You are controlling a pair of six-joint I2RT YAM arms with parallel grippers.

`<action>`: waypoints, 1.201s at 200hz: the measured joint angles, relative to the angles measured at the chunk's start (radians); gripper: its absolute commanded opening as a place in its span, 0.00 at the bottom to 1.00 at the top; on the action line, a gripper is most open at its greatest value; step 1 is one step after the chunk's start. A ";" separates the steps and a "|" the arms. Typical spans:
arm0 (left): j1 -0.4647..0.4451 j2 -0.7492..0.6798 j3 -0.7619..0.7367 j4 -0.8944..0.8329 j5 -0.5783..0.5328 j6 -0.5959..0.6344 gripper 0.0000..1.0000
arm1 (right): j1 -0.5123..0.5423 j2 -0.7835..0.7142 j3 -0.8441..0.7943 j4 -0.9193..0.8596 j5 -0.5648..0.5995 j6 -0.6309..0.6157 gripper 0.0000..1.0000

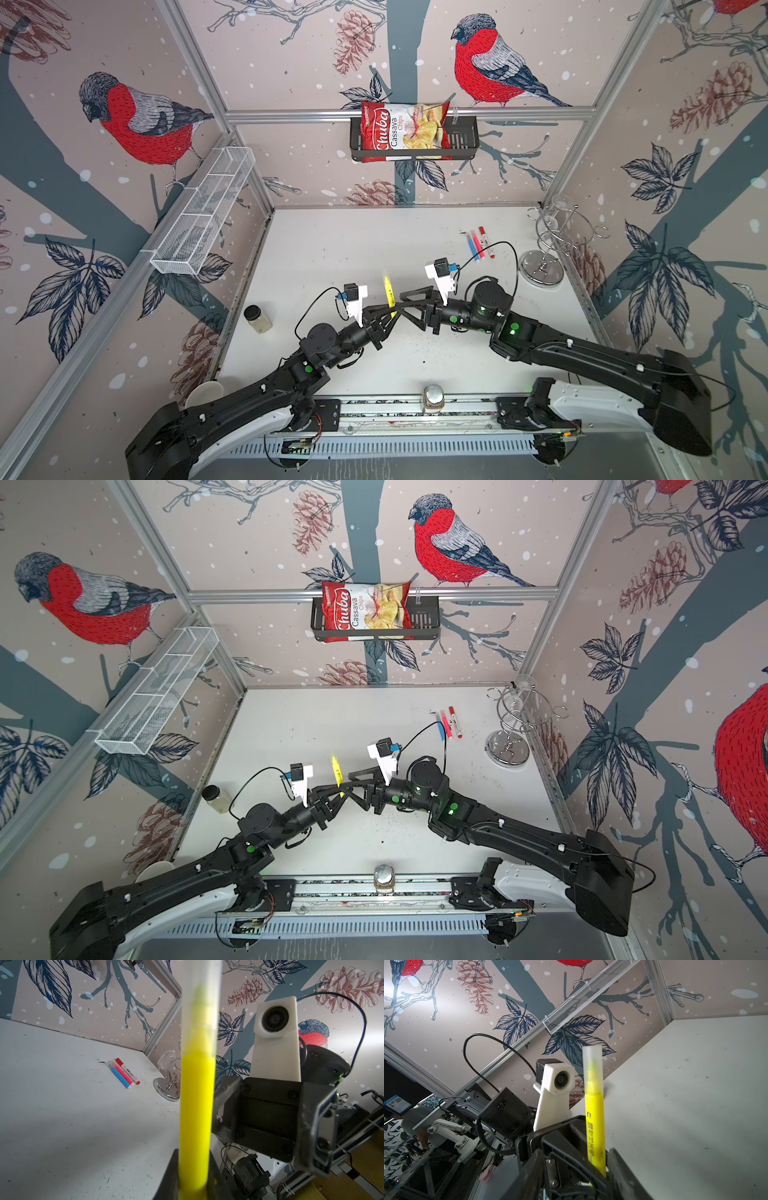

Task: Insert the pens into the pen caps
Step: 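Close the right gripper on the capped highlighter while the left gripper holds its base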

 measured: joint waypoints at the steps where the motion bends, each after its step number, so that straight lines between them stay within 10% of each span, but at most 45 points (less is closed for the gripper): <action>1: 0.000 0.000 0.000 0.000 0.000 0.000 0.00 | 0.000 0.000 0.000 0.000 0.000 0.000 0.51; 240: -0.082 0.103 0.082 -0.084 -0.035 0.077 0.00 | -0.017 0.025 0.028 -0.120 0.071 -0.025 0.35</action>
